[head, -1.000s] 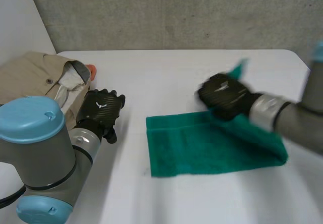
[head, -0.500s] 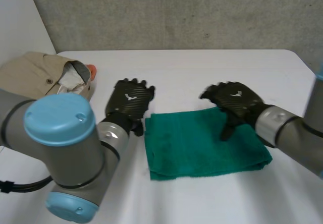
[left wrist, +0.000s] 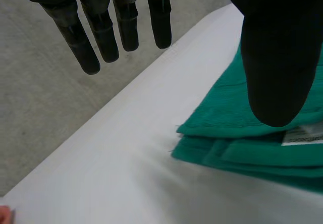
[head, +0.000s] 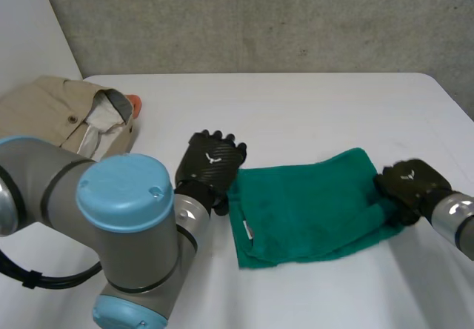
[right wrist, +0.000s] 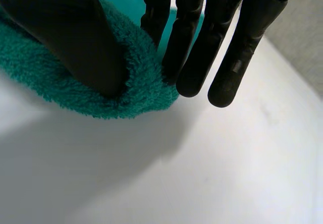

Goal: Fold the laundry.

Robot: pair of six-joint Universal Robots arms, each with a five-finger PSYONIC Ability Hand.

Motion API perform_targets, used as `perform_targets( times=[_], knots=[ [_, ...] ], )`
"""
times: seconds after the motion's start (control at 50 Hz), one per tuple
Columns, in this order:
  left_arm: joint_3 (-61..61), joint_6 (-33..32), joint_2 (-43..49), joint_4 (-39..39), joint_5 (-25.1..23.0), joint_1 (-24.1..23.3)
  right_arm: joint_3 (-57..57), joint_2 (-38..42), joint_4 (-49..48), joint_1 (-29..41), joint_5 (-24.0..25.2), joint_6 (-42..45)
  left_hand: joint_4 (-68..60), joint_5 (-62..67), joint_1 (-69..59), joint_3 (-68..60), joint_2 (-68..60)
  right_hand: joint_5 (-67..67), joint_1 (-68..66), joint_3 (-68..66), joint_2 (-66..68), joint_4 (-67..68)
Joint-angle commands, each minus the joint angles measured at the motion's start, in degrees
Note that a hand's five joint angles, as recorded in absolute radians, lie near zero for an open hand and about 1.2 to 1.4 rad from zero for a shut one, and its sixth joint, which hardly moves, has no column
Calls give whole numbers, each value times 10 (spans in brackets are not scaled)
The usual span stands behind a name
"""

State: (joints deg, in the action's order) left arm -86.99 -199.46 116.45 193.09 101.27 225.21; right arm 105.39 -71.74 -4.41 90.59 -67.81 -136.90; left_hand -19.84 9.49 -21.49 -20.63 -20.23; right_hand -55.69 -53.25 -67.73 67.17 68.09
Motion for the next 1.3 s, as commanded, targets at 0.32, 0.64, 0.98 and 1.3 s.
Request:
perform_targets(
  times=[0.32, 0.64, 0.98, 1.3],
  knots=[
    [-39, 6, -68, 2, 19, 57, -101, 45, -35, 372, -49, -70, 7, -4, 24, 15, 11, 557, 433, 577, -572, -581],
    [88, 97, 29, -6, 2, -27, -101, -8, 23, 144, -45, -355, -3, 6, 14, 5, 1, 557, 433, 577, -572, -581],
    [112, 101, 117, -150, 35, -35, -161, 119, 61, 204, -10, -343, -8, 12, 8, 0, -4, 557, 433, 577, -572, -581],
    [108, 101, 47, -155, 3, -7, -134, 56, 68, 199, -58, -251, 10, -7, 27, 18, 14, 557, 433, 577, -572, -581]
  ],
)
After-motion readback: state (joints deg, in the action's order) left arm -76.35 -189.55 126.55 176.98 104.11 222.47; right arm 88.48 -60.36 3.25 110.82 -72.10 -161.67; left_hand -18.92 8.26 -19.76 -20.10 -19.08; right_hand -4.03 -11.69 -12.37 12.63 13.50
